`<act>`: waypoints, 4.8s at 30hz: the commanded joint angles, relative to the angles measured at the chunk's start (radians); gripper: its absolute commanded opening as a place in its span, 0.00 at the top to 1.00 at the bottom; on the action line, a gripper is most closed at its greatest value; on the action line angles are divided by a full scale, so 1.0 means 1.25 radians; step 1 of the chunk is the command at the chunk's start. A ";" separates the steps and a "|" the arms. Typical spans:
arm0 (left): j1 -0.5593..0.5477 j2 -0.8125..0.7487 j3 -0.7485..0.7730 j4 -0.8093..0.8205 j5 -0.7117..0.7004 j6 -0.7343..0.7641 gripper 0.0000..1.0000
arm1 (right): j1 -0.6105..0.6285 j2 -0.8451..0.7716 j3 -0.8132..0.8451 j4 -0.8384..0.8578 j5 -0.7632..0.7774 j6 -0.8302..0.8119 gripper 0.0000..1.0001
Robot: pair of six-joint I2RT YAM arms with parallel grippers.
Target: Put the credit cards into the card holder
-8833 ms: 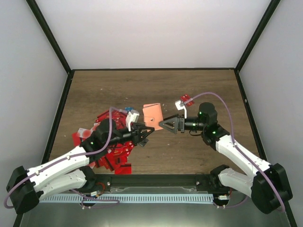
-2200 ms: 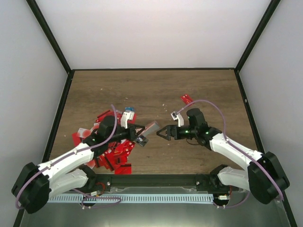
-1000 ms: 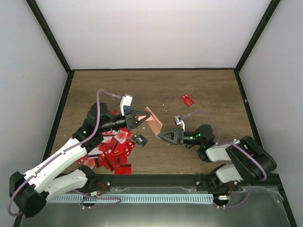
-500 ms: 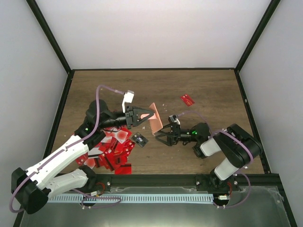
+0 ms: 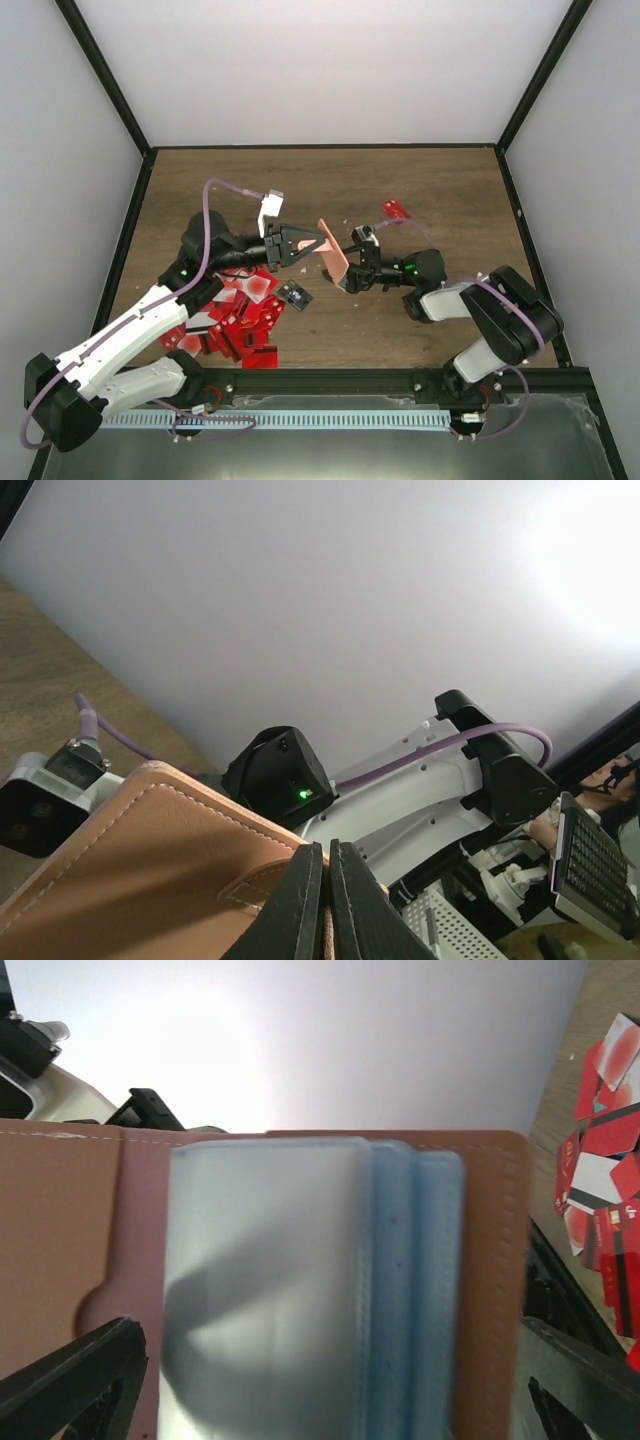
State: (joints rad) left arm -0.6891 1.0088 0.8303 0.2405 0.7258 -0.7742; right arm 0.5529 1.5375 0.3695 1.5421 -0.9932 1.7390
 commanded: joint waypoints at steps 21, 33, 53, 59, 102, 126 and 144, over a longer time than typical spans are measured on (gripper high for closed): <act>0.000 -0.043 -0.126 -0.041 -0.121 0.100 0.96 | 0.006 -0.319 0.016 -0.584 0.061 -0.455 0.83; -0.001 0.256 -0.267 0.214 -0.147 0.065 0.96 | -0.009 -0.347 0.038 -1.191 0.353 -0.801 0.90; -0.005 0.446 -0.292 0.164 -0.238 0.049 0.96 | -0.072 -0.257 0.114 -1.397 0.518 -0.928 0.34; -0.013 0.443 -0.298 0.161 -0.241 0.046 0.96 | -0.069 -0.331 0.111 -1.422 0.487 -0.921 0.32; -0.043 0.504 -0.273 0.125 -0.283 0.057 0.96 | -0.059 -0.215 -0.008 -1.096 0.225 -0.819 0.36; -0.057 0.561 -0.245 0.127 -0.297 0.081 0.96 | -0.051 -0.247 0.040 -1.283 0.486 -0.887 0.38; -0.058 0.566 -0.247 0.130 -0.306 0.085 0.96 | -0.051 -0.292 0.043 -1.339 0.556 -0.896 0.38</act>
State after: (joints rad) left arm -0.7567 1.6852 0.5220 0.4278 0.3698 -0.6838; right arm 0.4858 1.1965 0.4053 -0.0750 -0.3492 0.6392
